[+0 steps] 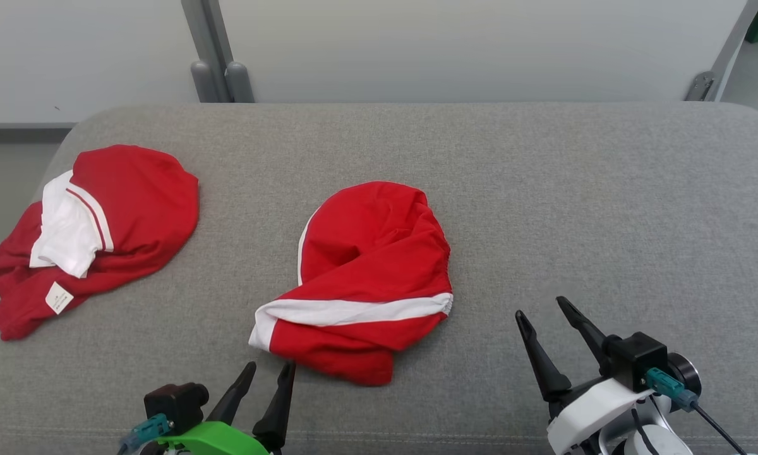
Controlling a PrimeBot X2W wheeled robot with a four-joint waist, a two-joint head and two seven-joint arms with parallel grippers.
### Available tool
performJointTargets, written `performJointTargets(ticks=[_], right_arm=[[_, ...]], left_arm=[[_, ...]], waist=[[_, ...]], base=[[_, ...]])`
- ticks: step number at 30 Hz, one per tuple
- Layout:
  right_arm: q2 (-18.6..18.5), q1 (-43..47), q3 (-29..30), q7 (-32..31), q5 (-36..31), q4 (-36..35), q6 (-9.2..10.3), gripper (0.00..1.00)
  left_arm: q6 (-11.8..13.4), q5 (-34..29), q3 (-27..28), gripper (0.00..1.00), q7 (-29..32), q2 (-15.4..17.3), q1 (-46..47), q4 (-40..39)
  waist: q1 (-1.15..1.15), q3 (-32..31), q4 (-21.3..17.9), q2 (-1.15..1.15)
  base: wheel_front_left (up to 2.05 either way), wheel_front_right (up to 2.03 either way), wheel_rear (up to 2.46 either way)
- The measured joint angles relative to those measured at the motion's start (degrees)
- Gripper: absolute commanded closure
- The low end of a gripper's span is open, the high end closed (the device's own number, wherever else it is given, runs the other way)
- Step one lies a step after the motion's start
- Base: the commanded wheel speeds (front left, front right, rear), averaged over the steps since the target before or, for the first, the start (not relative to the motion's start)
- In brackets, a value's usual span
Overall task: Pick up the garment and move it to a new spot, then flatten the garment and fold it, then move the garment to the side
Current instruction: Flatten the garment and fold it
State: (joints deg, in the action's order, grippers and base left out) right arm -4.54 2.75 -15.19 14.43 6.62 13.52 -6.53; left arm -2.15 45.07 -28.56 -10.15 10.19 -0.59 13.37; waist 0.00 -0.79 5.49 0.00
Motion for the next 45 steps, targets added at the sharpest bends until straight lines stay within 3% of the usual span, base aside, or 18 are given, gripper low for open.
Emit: performJointTargets(ticks=[12,31,45], right_arm=[[-1.8,-4.3,-0.7,-0.2,-0.3,4.2,-0.02,0.0],[0.2,-13.0,-3.4,-7.8,6.3,15.9,-0.53,0.0],[0.5,-15.7,-6.8,-9.4,10.2,20.1,-0.53,0.0]], left_arm=[[0.2,-1.0,-1.3,0.0,0.0,-0.3,0.9,-3.2],[0.4,-1.0,-3.2,0.0,1.0,-1.9,2.0,-4.7],[0.6,-1.0,-2.9,0.0,1.0,-2.1,2.1,-5.0]], waist=[[0.0,2.9,3.4,0.0],[0.0,7.2,10.5,0.0],[0.0,7.7,11.2,0.0]], base=[[0.0,0.0,0.0],[0.0,0.0,0.0],[0.0,0.0,0.0]])
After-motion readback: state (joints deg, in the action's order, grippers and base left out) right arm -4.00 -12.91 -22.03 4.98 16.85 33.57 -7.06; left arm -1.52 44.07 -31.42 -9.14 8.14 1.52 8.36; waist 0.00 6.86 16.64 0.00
